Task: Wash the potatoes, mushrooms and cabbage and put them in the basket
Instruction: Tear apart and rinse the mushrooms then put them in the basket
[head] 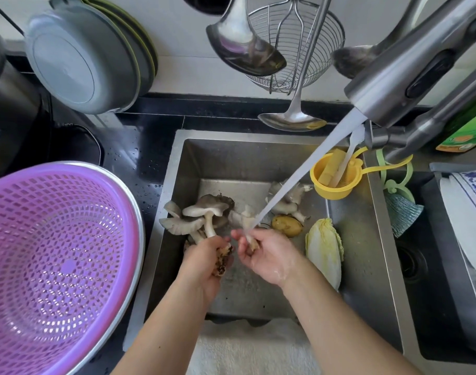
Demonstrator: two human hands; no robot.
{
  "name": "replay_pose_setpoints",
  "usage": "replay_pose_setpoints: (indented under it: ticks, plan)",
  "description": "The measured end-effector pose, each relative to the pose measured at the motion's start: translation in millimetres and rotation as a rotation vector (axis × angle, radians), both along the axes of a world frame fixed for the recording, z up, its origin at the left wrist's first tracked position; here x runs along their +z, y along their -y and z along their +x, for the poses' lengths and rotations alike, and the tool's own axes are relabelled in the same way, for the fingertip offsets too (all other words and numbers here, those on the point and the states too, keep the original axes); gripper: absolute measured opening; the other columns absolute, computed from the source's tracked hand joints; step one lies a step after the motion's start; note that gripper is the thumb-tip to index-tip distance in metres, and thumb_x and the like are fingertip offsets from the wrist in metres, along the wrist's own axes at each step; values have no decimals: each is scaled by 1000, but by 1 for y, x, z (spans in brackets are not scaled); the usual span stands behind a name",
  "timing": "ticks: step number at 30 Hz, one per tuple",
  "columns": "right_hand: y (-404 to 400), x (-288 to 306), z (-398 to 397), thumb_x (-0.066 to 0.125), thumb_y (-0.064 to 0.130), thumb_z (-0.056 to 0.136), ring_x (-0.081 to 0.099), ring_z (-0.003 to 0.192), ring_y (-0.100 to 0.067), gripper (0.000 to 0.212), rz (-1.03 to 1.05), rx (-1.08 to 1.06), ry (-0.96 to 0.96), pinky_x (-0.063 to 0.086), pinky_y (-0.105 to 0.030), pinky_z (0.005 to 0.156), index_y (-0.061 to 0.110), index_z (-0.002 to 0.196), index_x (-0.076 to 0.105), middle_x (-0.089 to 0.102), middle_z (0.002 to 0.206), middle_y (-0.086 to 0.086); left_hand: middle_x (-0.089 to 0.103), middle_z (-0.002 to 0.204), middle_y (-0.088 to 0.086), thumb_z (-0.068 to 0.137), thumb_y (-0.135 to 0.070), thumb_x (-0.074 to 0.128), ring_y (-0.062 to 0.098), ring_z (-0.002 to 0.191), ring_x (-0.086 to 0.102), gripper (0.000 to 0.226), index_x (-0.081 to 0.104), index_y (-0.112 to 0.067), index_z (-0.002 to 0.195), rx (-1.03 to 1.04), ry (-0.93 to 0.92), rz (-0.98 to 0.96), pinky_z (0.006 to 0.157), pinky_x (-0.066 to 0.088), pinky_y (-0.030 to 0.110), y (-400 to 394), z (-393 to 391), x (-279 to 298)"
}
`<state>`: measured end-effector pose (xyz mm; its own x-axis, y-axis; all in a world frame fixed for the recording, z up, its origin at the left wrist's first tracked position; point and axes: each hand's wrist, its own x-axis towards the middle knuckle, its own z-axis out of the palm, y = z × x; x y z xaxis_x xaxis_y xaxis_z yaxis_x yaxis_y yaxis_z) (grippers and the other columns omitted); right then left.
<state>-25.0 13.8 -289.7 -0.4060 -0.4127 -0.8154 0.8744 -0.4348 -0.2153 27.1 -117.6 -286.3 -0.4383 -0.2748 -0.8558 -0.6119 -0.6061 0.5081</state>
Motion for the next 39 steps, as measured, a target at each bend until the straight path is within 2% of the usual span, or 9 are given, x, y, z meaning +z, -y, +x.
replay_pose_setpoints:
  ticks: [3, 6, 11, 16, 21, 26, 29, 33, 39]
  plan:
    - [-4, 0, 0, 39, -6, 104, 62, 67, -17, 29, -164, -139, 71, 54, -24, 66, -11, 128, 54, 72, 91, -21, 75, 111, 20, 90, 5, 59, 31, 101, 70, 27, 69, 3, 115, -4, -36, 51, 91, 55, 41, 2, -1, 0]
    - [-4, -8, -2, 36, 4, 109, 46, 48, -8, 26, -166, -146, 92, 41, -18, 48, -4, 125, 55, 57, 68, -5, 70, 93, 13, 91, 6, 56, 24, 82, 67, 17, 66, 1, 104, -4, -55, 67, 72, 52, 34, 0, -3, 2]
    - [4, -7, -2, 44, 32, 109, 29, 37, -4, 30, -62, 30, -13, 26, -17, 34, 10, 95, 58, 34, 53, 7, 68, 93, 13, 90, 6, 55, 24, 81, 64, 16, 67, 1, 101, -14, -60, 89, 69, 50, 34, -1, -3, 3]
    - [9, -2, 0, 41, -5, 104, 50, 50, -9, 22, 10, -49, -90, 45, -20, 47, 3, 113, 60, 57, 70, -5, 72, 90, 14, 93, 3, 57, 24, 82, 67, 17, 70, 1, 103, -37, -48, 83, 73, 51, 35, -3, -5, 4]
    - [12, -1, -9, 48, 13, 107, 33, 44, -7, 11, 126, 74, -144, 29, -19, 39, 8, 106, 58, 41, 60, 4, 67, 96, 17, 93, 3, 57, 25, 81, 64, 15, 67, 0, 103, -22, -36, 71, 67, 50, 33, -5, -11, 5]
    - [6, -3, -9, 56, 3, 101, 59, 59, -11, 15, 138, 115, -168, 52, -24, 52, 1, 111, 67, 68, 74, -4, 74, 93, 15, 91, 1, 59, 21, 75, 68, 26, 71, 4, 114, -26, -27, 96, 67, 53, 31, -4, -11, 5]
    - [-6, -8, -6, 55, -1, 100, 66, 65, -11, 18, 173, 169, -176, 53, -23, 57, 2, 112, 69, 75, 88, -7, 73, 93, 16, 93, 4, 57, 23, 78, 66, 20, 70, 4, 109, -54, -27, 90, 66, 51, 31, -2, -9, 6]
    - [-27, -27, -28, 56, 4, 102, 69, 77, -16, 18, 573, 203, -297, 55, -25, 60, 8, 117, 65, 75, 102, -9, 65, 83, 15, 93, 7, 60, 21, 69, 63, 13, 64, 6, 105, -43, -51, 119, 56, 50, 29, -2, -7, 7]
    - [-52, -52, -86, 62, 8, 99, 64, 96, -22, 27, 1080, 130, -586, 55, -38, 89, 16, 122, 73, 70, 105, 0, 63, 84, 13, 95, 3, 65, 20, 70, 65, 16, 62, 1, 111, -69, -137, 156, 61, 51, 29, -6, -2, 20]
